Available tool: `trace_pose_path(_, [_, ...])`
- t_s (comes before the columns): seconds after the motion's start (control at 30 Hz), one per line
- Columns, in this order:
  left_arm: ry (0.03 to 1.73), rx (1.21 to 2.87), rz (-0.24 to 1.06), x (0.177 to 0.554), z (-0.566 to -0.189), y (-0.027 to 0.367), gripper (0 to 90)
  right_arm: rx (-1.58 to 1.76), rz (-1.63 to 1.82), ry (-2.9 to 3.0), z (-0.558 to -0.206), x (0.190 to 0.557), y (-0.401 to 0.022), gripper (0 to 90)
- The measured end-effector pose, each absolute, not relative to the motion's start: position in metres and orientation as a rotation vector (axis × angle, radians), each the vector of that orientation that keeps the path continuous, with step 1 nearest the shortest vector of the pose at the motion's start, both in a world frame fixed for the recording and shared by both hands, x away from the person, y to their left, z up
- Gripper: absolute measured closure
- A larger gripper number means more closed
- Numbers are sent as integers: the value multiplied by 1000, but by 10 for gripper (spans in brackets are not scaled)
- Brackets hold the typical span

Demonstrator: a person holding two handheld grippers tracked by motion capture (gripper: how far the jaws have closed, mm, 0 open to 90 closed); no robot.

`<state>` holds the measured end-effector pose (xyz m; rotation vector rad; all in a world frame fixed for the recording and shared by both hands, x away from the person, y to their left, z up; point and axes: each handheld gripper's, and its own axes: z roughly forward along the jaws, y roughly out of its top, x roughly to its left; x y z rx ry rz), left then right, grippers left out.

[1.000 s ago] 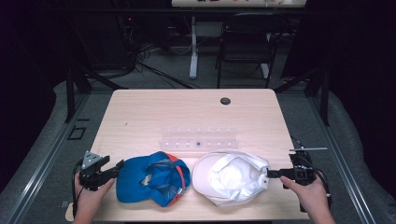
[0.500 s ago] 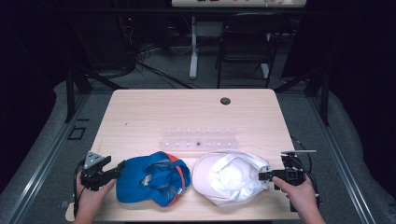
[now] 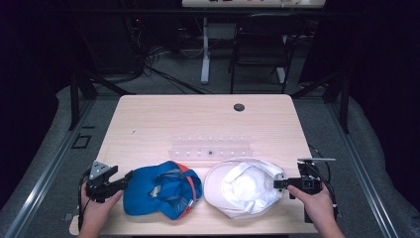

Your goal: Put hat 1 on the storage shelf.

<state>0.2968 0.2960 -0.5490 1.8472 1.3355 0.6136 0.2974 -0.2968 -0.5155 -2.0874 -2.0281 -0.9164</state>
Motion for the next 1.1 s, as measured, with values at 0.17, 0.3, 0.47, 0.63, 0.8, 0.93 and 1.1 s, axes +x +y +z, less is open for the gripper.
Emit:
trace_pose_path(0.17, [1335, 1852, 612, 297, -549, 296, 381, -2101, -944, -1997, -513, 299, -295, 725])
trace_pose_path(0.3, [1332, 1850, 618, 297, -550, 295, 381, -2117, -868, -2043, -507, 302, -290, 774])
trace_pose_path(0.47, [1334, 1851, 619, 297, -549, 295, 381, -2106, -809, -2109, -500, 305, -285, 794])
trace_pose_path(0.63, [1325, 1855, 618, 296, -549, 295, 385, -2113, -669, -2146, -487, 311, -274, 804])
trace_pose_path(0.8, [1320, 1864, 619, 296, -549, 294, 396, -2095, -570, -2189, -478, 317, -269, 803])
trace_pose_path(0.93, [1307, 1865, 617, 295, -548, 293, 436, -2107, -437, -2240, -470, 323, -260, 803])
trace_pose_path(1.1, [1288, 1864, 630, 292, -544, 288, 435, -2080, -347, -2273, -465, 328, -254, 804])
